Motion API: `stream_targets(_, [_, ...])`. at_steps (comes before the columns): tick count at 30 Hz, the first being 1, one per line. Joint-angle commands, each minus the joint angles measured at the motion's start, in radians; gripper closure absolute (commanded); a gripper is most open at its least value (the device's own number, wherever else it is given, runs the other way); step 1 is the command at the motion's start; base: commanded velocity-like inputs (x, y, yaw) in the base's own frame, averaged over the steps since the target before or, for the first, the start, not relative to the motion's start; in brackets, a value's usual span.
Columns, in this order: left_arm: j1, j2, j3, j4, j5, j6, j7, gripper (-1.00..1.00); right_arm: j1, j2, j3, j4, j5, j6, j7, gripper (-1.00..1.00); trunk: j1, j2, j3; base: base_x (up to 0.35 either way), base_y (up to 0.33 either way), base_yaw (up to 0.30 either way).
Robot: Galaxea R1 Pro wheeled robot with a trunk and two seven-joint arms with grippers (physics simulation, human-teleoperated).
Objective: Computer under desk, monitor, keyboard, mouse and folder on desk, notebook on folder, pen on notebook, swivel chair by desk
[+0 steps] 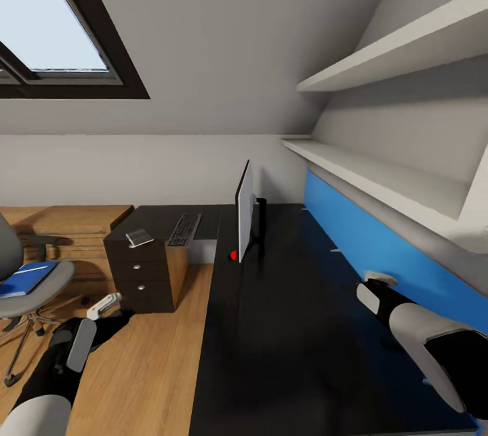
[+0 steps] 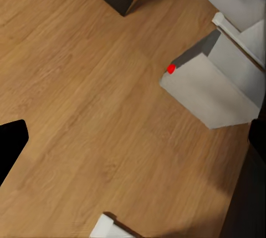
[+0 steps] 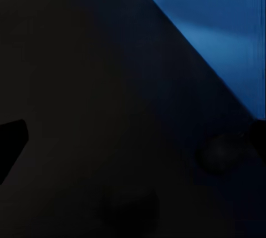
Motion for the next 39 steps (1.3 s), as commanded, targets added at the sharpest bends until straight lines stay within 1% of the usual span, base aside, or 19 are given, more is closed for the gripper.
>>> stream_targets(1, [-0.001,0.000,0.013,-0.007,0.011,0.004,0.008,-1.00,0.000,-0.005,0.008,-0.003,-0.007,0.008,-0.005,-1.00,0.000,-0.001,-0.002,0.000,0.000,-0.006])
stream_targets(3, [-0.001,0.000,0.033,-0.016,0.011,0.005,0.008,-1.00,0.000,-0.014,0.008,-0.001,-0.008,0.008,-0.005,-1.00,0.000,-0.001,-0.002,0.000,0.000,-0.004])
stream_targets(4, [-0.001,0.000,0.063,-0.028,0.011,0.006,0.007,-1.00,0.000,-0.036,0.008,0.001,-0.033,0.009,-0.006,-1.00,0.000,-0.001,-0.002,0.000,0.000,0.000])
stream_targets(7, [-0.001,0.000,0.068,-0.030,0.011,0.006,0.007,-1.00,0.000,-0.046,0.008,0.002,-0.053,0.010,-0.009,-1.00,0.000,-0.001,-0.002,0.000,0.000,0.000])
stream_targets(13, [-0.001,0.001,0.074,-0.031,0.010,0.006,0.006,-1.00,0.000,-0.058,0.008,0.002,-0.075,0.009,-0.024,-1.00,0.023,-0.043,-0.020,0.000,0.000,0.000])
stream_targets(18, [-0.001,0.001,0.097,-0.033,0.011,0.006,0.007,-1.00,0.000,-0.065,0.008,0.002,-0.082,0.009,-0.034,-1.00,0.042,-0.078,-0.036,0.000,0.000,0.000])
stream_targets(22, [-0.001,0.001,0.106,-0.033,0.011,0.006,0.006,-1.00,0.000,-0.067,0.006,0.002,-0.086,0.009,-0.036,-1.00,0.058,-0.106,-0.049,0.000,0.000,0.000])
stream_targets(24, [-0.001,0.001,0.109,-0.033,0.010,0.006,0.006,-1.00,0.000,-0.074,0.003,0.002,-0.094,0.009,-0.036,-1.00,0.065,-0.120,-0.055,0.000,0.000,0.000])
stream_targets(32, [-0.001,0.001,0.113,-0.033,0.010,0.005,0.006,-1.00,0.000,-0.086,-0.001,0.002,-0.128,0.005,-0.035,-1.00,0.096,-0.176,-0.080,0.000,0.000,0.000])
stream_targets(39, [-0.001,0.001,0.115,-0.033,0.009,0.004,0.007,-1.00,0.000,-0.087,-0.002,0.002,-0.147,-0.011,-0.034,-1.00,0.123,-0.225,-0.102,0.000,0.000,0.000])
